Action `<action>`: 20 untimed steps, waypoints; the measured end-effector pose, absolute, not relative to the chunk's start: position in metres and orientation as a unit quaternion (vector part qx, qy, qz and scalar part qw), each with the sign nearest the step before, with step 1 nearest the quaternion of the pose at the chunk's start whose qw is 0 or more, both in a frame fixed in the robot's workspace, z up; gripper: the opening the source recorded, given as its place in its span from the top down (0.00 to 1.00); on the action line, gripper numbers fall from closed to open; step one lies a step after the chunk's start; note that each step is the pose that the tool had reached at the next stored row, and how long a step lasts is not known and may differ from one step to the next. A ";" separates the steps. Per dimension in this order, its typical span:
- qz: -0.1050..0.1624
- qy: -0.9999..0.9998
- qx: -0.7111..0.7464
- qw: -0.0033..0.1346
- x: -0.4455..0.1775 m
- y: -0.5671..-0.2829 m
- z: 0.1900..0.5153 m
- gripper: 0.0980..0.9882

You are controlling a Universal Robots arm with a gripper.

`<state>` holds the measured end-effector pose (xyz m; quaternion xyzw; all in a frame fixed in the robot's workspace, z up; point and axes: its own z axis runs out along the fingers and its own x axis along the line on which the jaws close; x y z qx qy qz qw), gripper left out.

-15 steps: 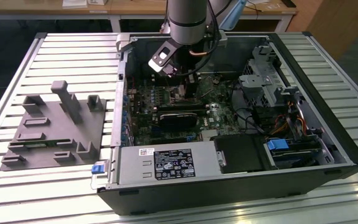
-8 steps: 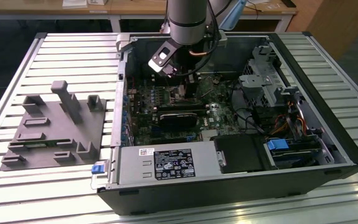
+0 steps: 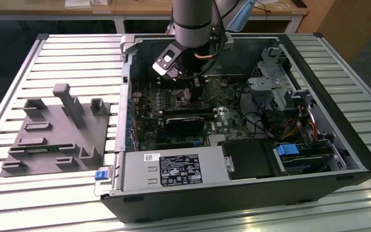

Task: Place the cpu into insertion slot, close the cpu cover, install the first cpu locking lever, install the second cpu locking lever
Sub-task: 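Place the cpu into insertion slot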

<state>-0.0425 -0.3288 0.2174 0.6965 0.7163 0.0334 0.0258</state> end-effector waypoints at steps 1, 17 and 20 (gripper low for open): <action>0.033 0.715 0.698 0.026 -0.044 -0.327 0.213 0.51; 0.033 0.714 0.699 0.026 -0.046 -0.321 0.197 0.51; 0.032 0.714 0.699 0.026 -0.046 -0.320 0.194 0.51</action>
